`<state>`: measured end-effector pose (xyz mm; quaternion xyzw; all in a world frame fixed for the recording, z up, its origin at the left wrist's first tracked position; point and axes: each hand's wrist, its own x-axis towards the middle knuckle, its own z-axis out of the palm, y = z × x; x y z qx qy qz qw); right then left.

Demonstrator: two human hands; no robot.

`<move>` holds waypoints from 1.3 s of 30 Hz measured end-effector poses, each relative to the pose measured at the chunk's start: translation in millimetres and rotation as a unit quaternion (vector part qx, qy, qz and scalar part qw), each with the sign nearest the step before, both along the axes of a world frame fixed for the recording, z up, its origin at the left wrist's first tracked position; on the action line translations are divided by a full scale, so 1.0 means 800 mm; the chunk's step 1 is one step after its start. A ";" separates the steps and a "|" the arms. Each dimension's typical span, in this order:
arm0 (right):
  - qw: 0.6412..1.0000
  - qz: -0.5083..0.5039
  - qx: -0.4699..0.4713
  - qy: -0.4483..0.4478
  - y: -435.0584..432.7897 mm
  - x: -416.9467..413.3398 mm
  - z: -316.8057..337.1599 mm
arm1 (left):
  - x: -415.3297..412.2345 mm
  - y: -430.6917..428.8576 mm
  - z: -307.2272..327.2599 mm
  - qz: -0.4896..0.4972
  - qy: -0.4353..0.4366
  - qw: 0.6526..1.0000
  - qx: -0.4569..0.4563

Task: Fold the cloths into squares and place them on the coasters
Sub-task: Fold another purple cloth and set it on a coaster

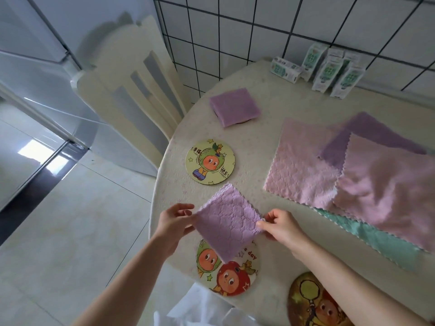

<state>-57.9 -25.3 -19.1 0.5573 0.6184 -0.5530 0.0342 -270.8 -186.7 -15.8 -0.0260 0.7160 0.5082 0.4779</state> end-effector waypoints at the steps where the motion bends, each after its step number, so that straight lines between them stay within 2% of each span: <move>1: 1.000 -0.012 -0.013 0.022 0.004 -0.005 0.008 | -0.008 0.004 0.003 0.001 -0.003 1.000 0.011; 7: 0.991 -0.068 -0.029 0.108 0.039 -0.058 0.041 | -0.072 0.056 0.027 0.001 -0.001 0.998 0.056; 13: 0.972 -0.164 -0.062 0.156 0.079 -0.132 0.026 | -0.146 0.127 0.033 -0.004 0.054 0.995 0.084; 19: 0.966 -0.212 -0.085 0.121 0.092 -0.175 -0.019 | -0.192 0.170 0.000 -0.023 0.085 0.995 0.048; 23: 0.969 -0.215 -0.096 0.073 0.085 -0.186 -0.049 | -0.210 0.173 -0.037 -0.056 0.141 0.988 -0.026; 26: 0.974 -0.217 -0.063 0.024 0.083 -0.185 -0.059 | -0.214 0.172 -0.050 -0.100 0.227 0.964 -0.097; 29: 0.977 -0.206 -0.049 0.012 0.083 -0.181 -0.062 | -0.210 0.176 -0.048 -0.158 0.305 0.931 -0.124; 35: 0.980 -0.194 -0.046 0.019 0.079 -0.172 -0.049 | -0.207 0.183 -0.039 -0.269 0.460 0.838 -0.114; 39: 0.986 -0.161 -0.032 0.012 0.080 -0.142 -0.041 | -0.189 0.197 -0.025 -0.320 0.521 0.786 -0.097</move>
